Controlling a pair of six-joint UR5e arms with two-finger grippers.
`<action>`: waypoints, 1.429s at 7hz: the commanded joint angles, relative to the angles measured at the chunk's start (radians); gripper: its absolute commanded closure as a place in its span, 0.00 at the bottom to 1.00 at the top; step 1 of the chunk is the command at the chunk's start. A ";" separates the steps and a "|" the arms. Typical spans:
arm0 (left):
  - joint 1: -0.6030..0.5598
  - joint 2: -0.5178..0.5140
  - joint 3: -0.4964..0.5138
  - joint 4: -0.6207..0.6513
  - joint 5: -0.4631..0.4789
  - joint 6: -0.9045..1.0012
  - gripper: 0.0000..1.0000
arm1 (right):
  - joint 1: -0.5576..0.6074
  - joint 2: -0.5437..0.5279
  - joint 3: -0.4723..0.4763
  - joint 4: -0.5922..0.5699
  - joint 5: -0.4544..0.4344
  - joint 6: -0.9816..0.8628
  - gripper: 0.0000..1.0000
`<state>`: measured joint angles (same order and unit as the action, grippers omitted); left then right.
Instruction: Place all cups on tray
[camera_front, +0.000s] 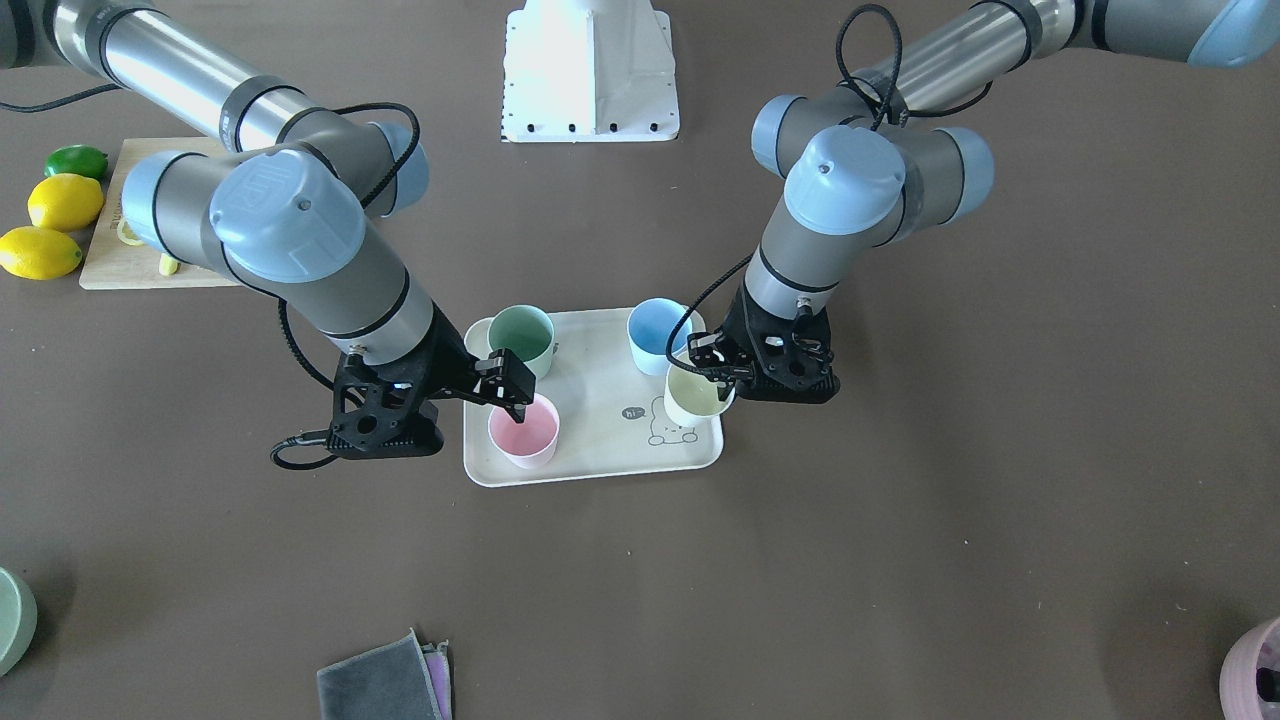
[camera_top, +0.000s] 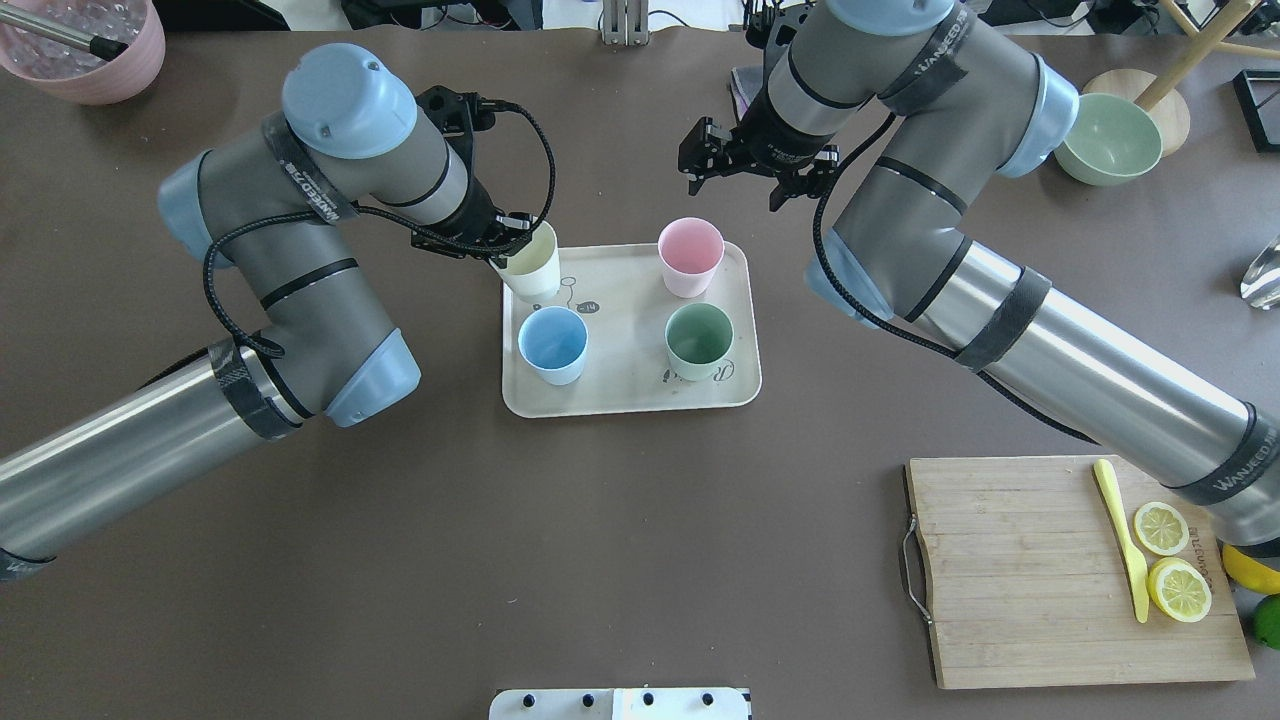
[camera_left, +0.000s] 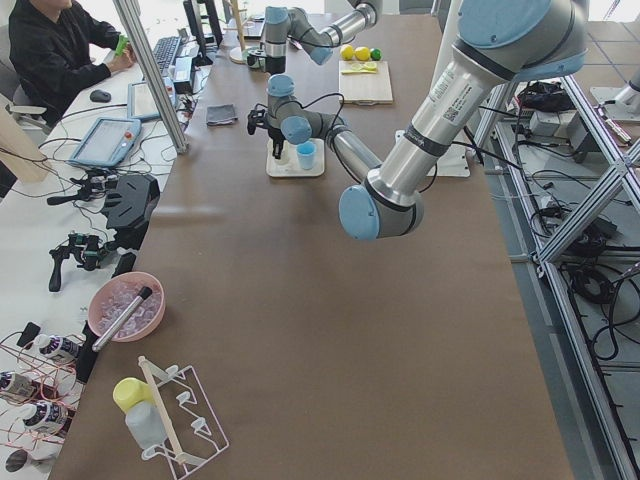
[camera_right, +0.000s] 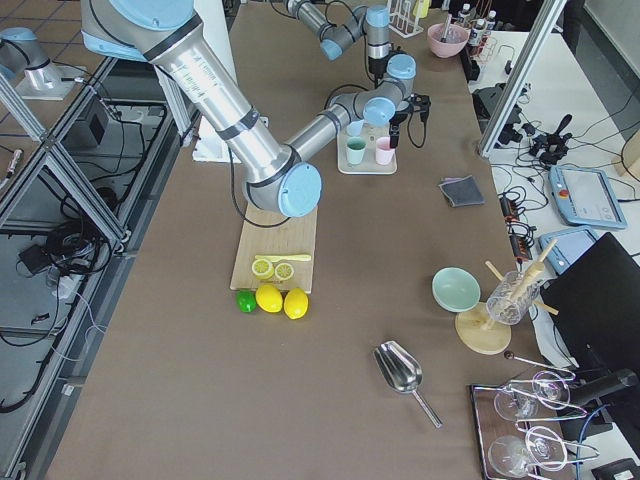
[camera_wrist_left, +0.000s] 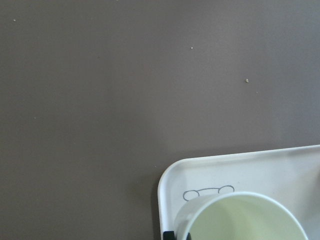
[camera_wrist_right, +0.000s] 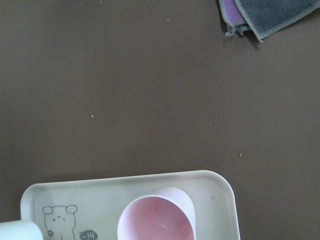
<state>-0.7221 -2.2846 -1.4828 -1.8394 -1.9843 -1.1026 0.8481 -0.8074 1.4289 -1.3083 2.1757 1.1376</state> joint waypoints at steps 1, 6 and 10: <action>0.056 -0.064 0.068 -0.006 0.082 -0.051 1.00 | 0.049 -0.015 0.012 0.003 0.024 -0.015 0.00; 0.040 -0.067 0.046 0.003 0.130 -0.004 0.02 | 0.201 -0.140 0.056 0.050 0.093 -0.260 0.00; -0.090 0.075 -0.094 -0.031 0.122 0.273 0.02 | 0.277 -0.258 0.067 0.016 0.078 -0.391 0.00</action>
<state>-0.7507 -2.2613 -1.5271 -1.8659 -1.8554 -0.9606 1.0970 -1.0232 1.4939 -1.2615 2.2559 0.8296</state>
